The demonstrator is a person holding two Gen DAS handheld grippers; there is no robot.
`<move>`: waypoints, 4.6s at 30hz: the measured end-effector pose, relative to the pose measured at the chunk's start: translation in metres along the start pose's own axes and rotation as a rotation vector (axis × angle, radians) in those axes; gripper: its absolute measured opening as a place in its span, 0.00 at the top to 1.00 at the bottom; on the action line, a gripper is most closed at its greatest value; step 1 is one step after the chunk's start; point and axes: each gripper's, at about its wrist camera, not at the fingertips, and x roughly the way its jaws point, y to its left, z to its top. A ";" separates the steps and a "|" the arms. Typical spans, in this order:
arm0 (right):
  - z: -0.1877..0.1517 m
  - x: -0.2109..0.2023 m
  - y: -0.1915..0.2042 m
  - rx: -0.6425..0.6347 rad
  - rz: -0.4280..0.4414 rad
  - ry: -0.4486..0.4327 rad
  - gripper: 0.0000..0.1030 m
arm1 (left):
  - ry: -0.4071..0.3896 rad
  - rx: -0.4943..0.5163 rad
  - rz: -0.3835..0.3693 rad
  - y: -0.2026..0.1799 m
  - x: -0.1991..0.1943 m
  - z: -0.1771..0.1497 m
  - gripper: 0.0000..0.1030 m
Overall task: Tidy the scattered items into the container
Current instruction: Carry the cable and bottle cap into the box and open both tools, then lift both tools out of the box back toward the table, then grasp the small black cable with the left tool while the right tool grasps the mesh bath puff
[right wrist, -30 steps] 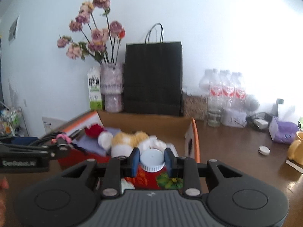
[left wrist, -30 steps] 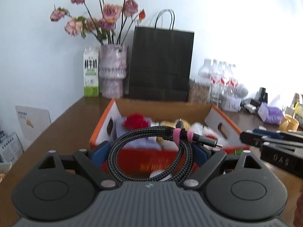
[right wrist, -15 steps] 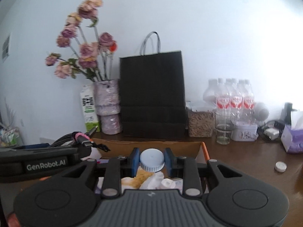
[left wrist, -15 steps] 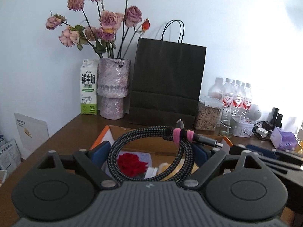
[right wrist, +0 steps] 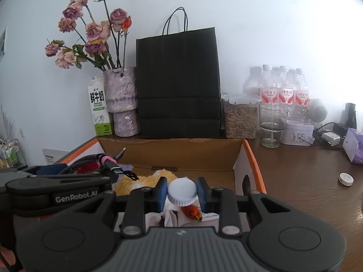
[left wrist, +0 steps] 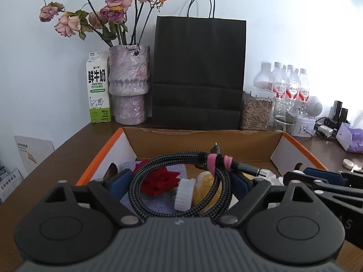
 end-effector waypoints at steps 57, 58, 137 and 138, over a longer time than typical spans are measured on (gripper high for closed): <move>-0.031 -0.121 0.018 -0.075 -0.031 -0.028 0.01 | -0.153 0.008 0.060 0.016 -0.142 -0.026 0.00; -0.033 -0.125 0.019 -0.078 -0.027 -0.027 0.01 | -0.150 0.010 0.056 0.016 -0.146 -0.028 0.00; -0.068 -0.089 0.032 -0.134 0.011 0.135 0.06 | 0.126 0.003 0.019 0.028 -0.135 -0.072 0.50; -0.065 -0.083 0.036 -0.144 0.009 0.138 0.06 | 0.124 -0.003 0.023 0.031 -0.134 -0.070 0.50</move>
